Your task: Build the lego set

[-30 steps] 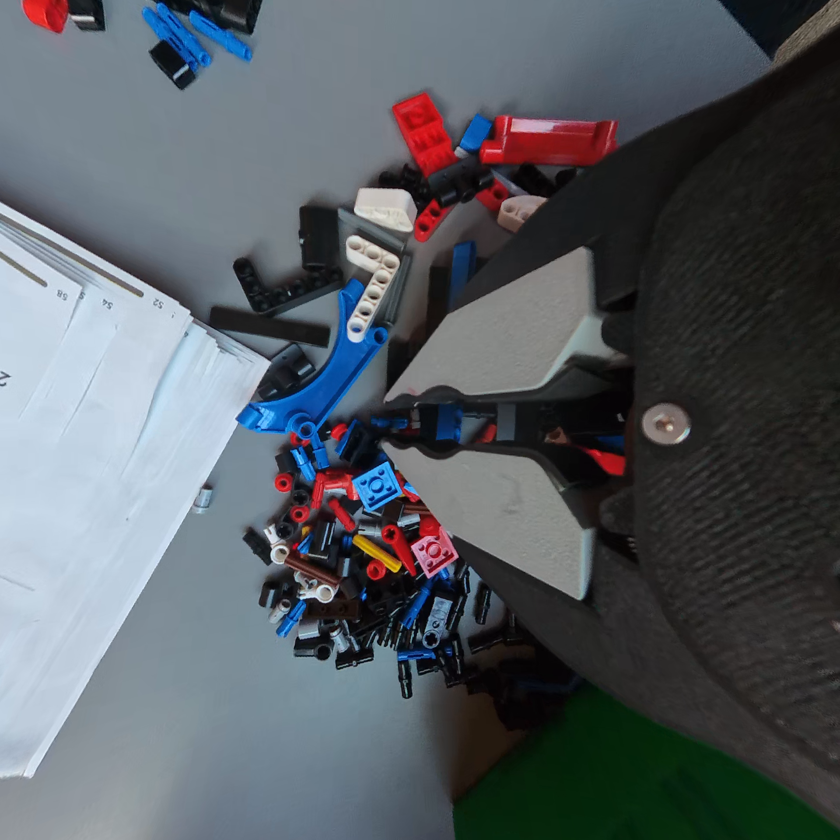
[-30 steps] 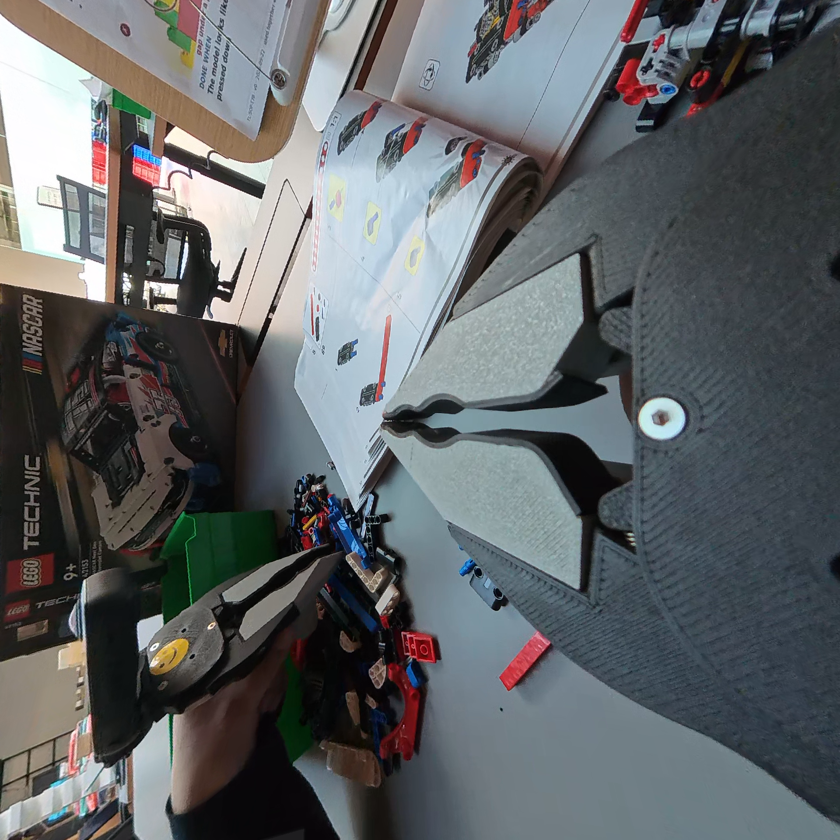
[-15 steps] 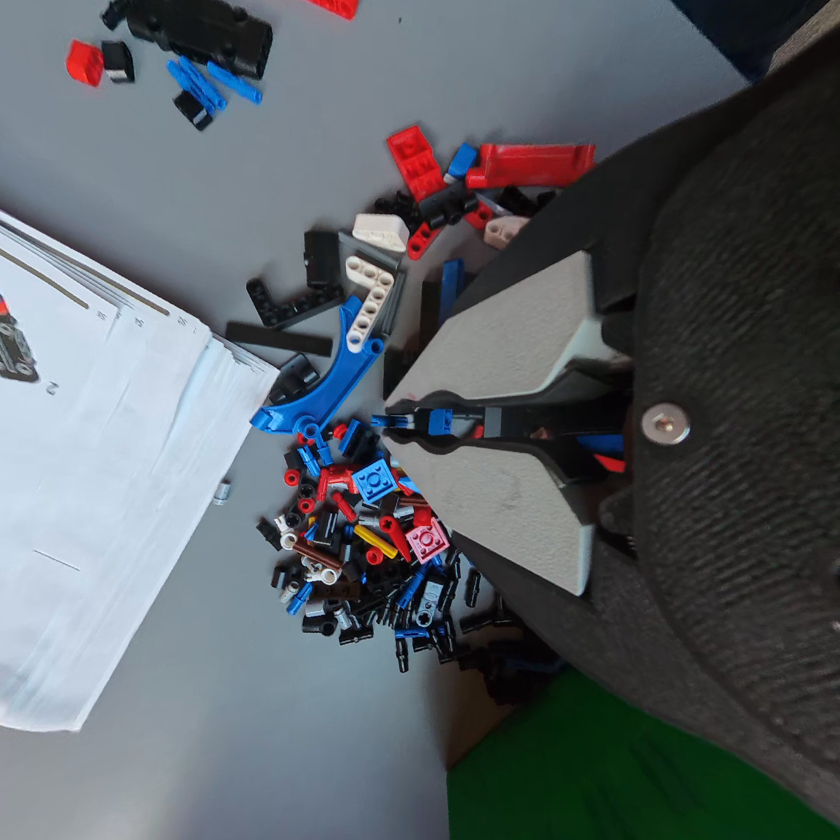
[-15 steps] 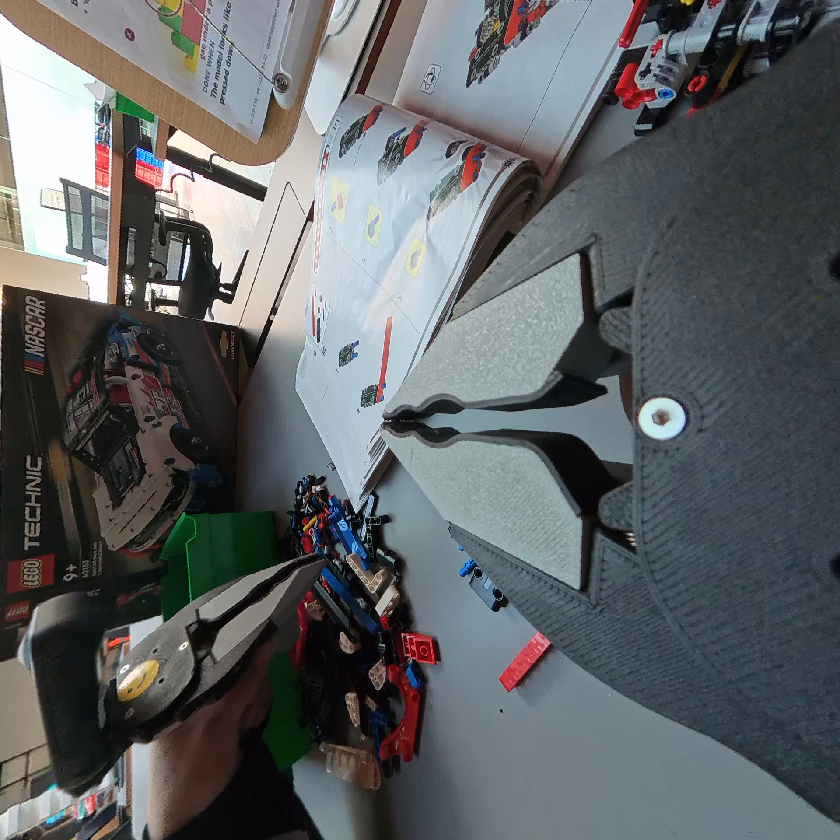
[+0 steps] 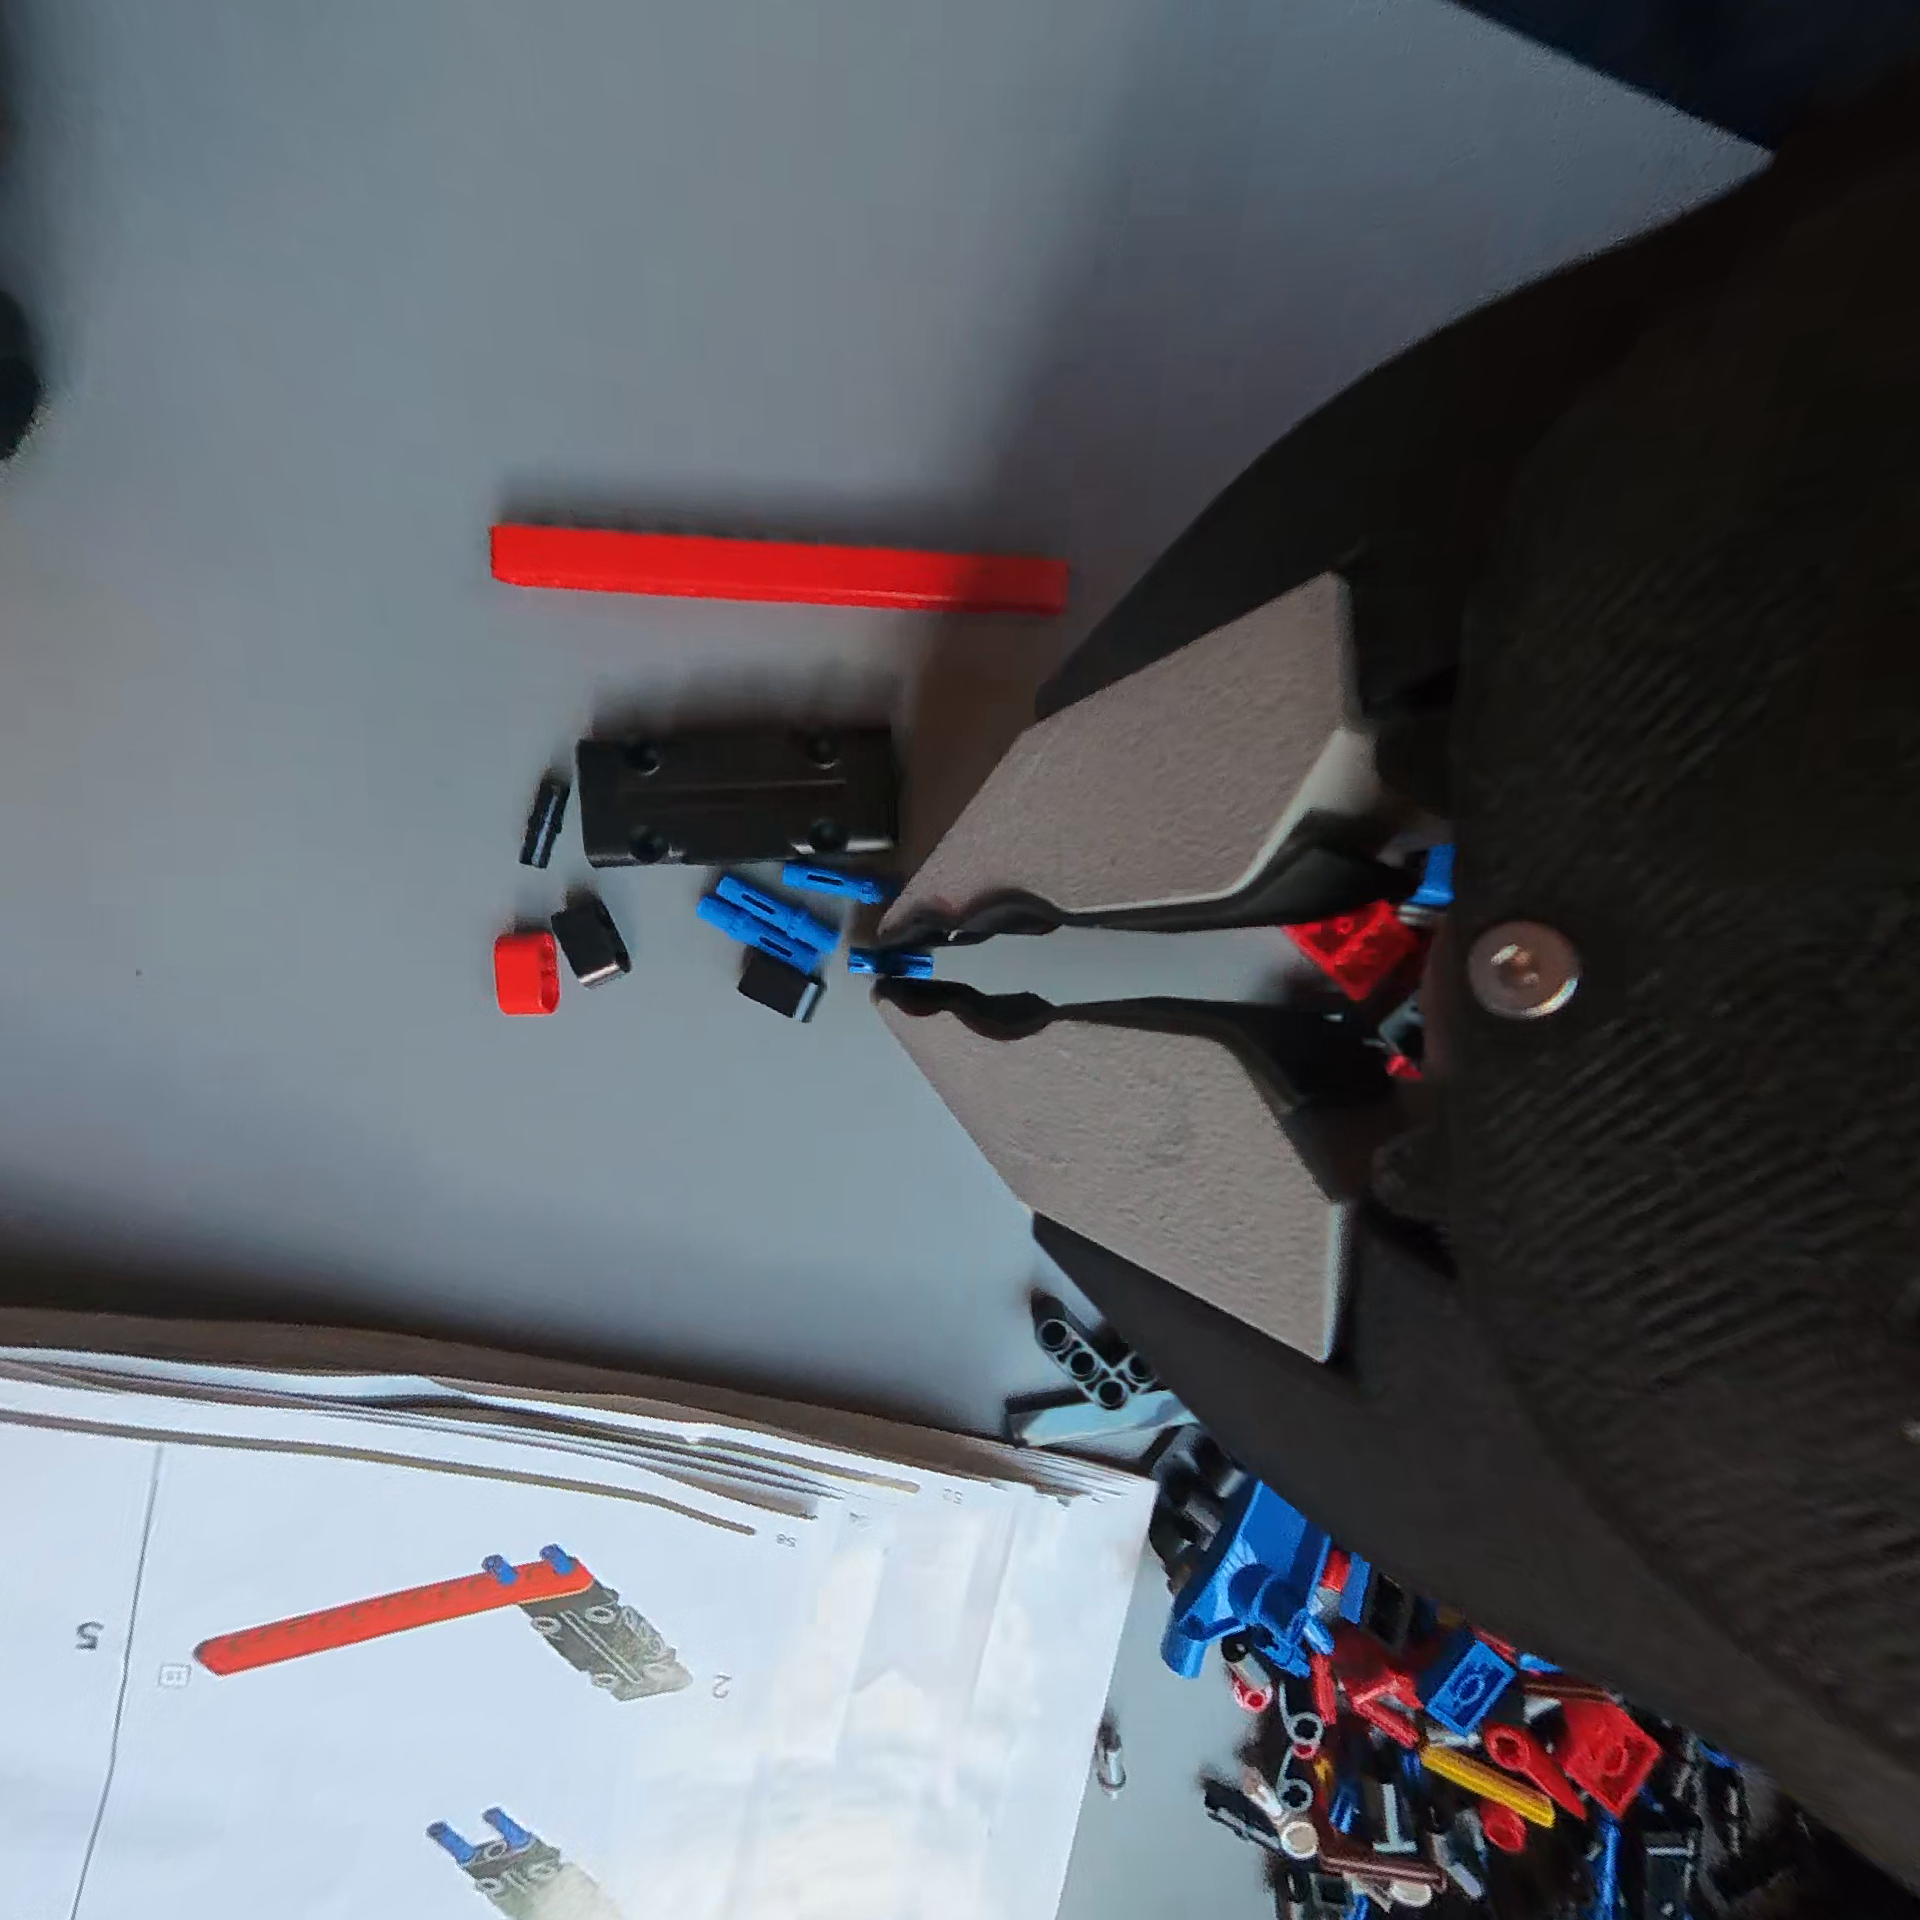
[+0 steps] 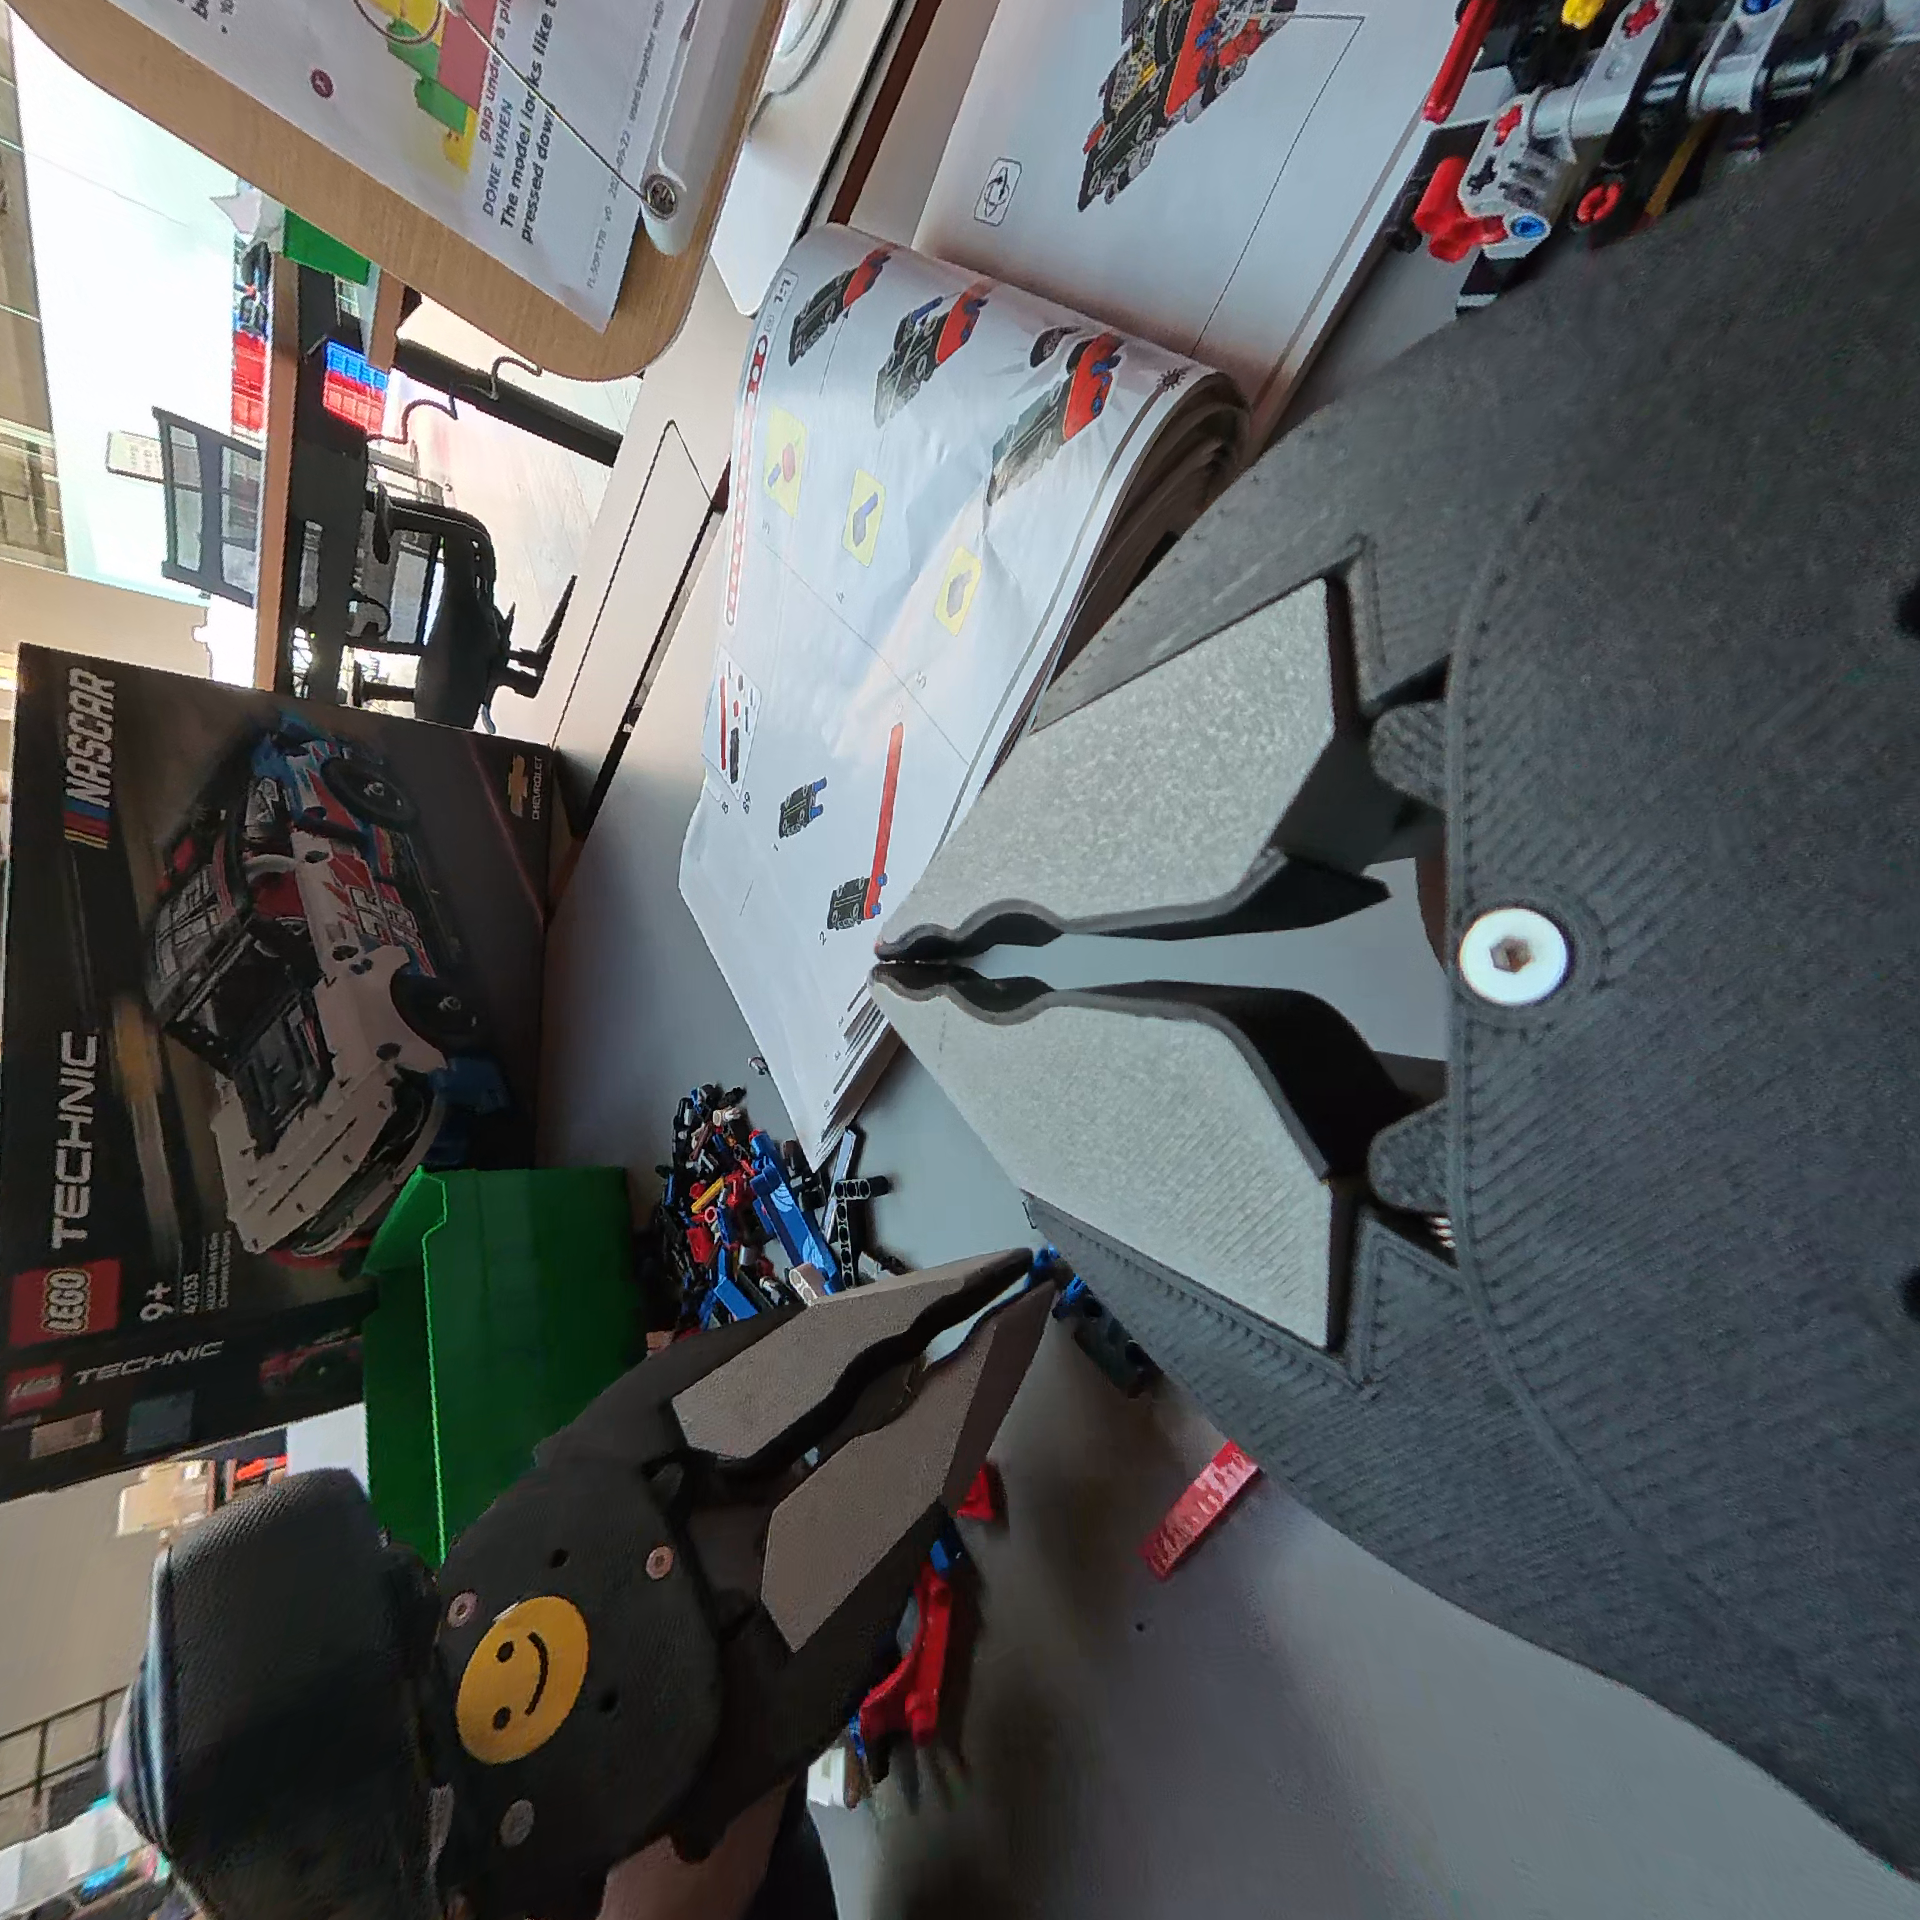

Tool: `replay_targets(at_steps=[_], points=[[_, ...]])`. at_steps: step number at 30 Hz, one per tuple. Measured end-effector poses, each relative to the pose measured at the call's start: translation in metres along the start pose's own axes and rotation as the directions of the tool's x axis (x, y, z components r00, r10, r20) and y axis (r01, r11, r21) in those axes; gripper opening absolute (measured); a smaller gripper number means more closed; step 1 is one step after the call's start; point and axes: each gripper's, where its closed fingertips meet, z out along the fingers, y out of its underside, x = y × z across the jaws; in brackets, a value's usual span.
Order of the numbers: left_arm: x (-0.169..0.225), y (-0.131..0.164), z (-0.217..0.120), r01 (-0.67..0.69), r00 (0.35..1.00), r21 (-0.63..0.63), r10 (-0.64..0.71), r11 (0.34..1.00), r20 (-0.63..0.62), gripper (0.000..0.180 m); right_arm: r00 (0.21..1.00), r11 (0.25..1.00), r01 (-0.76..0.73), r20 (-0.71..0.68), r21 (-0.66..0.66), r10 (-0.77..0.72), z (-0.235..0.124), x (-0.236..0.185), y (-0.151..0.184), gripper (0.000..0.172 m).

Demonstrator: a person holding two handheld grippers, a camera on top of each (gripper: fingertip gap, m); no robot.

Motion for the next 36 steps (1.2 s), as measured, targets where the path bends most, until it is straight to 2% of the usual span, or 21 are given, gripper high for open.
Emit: replay_targets(at_steps=[4,7,12,19,23,26,28,30,32,34,36], points=[[0.008,-0.003,0.002,0.037,0.998,0.01,-0.037,0.999,-0.055,0.004,1.0,1.0,0.004,0.0,-0.005,-0.004,0.0,-0.001,0.001,0.0],[0.009,-0.001,0.0,0.059,0.994,0.005,-0.058,0.998,-0.089,0.014,1.0,1.0,0.006,-0.003,-0.007,-0.006,0.0,0.0,0.001,0.0],[0.006,-0.001,-0.009,0.084,0.99,0.025,-0.08,0.996,-0.116,0.015,1.0,1.0,0.004,-0.007,-0.01,-0.004,0.001,0.001,0.002,0.0],[-0.012,-0.006,-0.034,0.122,0.988,0.087,-0.113,0.989,-0.102,0.015,1.0,1.0,0.005,-0.005,-0.012,-0.005,0.001,0.0,0.003,0.0],[-0.032,-0.004,-0.053,0.144,0.989,0.113,-0.14,0.983,-0.046,0.016,1.0,1.0,0.009,-0.002,-0.012,-0.009,0.001,-0.001,0.003,0.0],[-0.036,-0.011,-0.068,0.173,0.983,0.18,-0.159,0.968,-0.091,0.016,1.0,1.0,0.009,-0.002,-0.017,-0.009,0.002,0.0,0.004,0.0],[-0.02,-0.027,-0.078,0.205,0.967,0.254,-0.154,0.945,-0.204,0.016,1.0,1.0,0.007,-0.002,-0.022,-0.007,0.003,0.001,0.005,0.0],[0.016,-0.044,-0.08,0.199,0.934,0.305,-0.086,0.931,-0.346,0.014,1.0,1.0,0.001,-0.003,-0.022,-0.001,0.003,0.002,0.005,0.0],[0.064,-0.05,-0.068,0.135,0.902,0.277,-0.002,0.951,-0.432,0.015,1.0,1.0,-0.005,-0.007,-0.017,0.005,0.003,0.003,0.004,0.0],[0.113,-0.047,-0.049,-0.004,0.887,0.226,0.108,0.974,-0.45,0.016,1.0,1.0,-0.012,-0.008,-0.012,0.012,0.003,0.004,0.004,0.0],[0.152,-0.049,-0.031,-0.135,0.892,0.235,0.221,0.963,-0.395,0.015,1.0,1.0,-0.014,-0.009,-0.01,0.014,0.002,0.004,0.004,0.0]])
